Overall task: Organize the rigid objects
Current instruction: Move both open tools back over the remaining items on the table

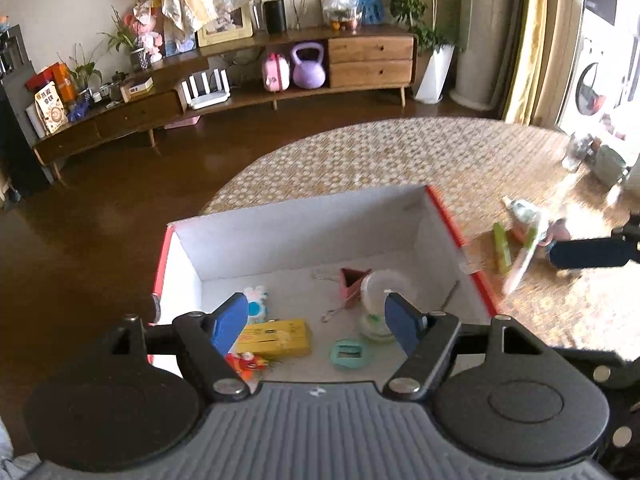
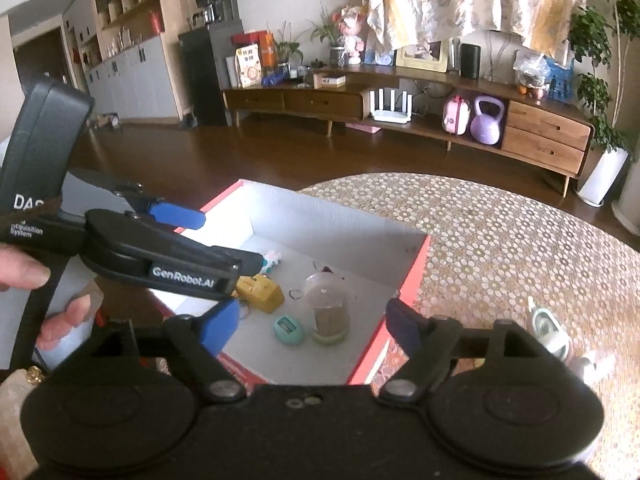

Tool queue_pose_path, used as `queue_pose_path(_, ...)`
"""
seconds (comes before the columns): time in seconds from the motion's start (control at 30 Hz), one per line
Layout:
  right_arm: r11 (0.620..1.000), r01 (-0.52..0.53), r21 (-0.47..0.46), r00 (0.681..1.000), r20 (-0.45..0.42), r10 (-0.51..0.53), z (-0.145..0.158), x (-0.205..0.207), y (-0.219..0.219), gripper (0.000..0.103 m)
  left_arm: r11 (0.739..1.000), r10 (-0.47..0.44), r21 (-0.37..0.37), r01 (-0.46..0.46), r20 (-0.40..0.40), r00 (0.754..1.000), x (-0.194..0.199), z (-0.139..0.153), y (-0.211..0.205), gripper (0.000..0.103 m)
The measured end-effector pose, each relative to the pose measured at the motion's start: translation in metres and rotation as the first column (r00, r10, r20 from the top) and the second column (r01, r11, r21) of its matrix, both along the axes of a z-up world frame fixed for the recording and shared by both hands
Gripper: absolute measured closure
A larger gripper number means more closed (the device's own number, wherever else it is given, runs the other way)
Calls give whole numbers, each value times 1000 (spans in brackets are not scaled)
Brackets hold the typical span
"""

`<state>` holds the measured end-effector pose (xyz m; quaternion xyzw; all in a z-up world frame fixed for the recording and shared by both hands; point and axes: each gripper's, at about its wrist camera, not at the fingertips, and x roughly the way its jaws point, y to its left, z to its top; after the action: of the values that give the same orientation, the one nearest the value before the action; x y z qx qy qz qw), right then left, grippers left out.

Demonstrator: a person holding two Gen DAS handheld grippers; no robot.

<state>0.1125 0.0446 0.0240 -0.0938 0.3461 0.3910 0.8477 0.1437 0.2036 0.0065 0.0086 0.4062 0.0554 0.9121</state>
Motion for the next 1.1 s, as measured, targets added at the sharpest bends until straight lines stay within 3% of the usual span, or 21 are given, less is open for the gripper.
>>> queue_pose_path(0.13, 999, 16, 44, 1000, -3, -16, 1, -6, -26, 11, 1000, -7, -24, 8, 42, 999, -9, 6, -17, 28)
queue_pose_path(0.43, 991, 77, 107, 997, -9, -76, -6, -18, -90, 8, 993, -56, -94, 66, 102, 993, -18, 10, -63, 19)
queue_pose_path(0.63, 989, 128, 81, 991, 23, -130, -17, -23, -130, 7, 989, -97, -104, 109, 118, 988, -12, 2, -96, 14)
queue_pose_path(0.8, 988, 146, 41, 987, 60, -149, -28, -23, -156, 7, 978, -145, -133, 162, 130, 981, -1, -7, -128, 2)
queue_pose_path(1.1, 978, 207, 36, 976, 59, -208, -48, 0, -192, 7, 969, -217, -96, 229, 117, 969, 37, -29, -176, 2)
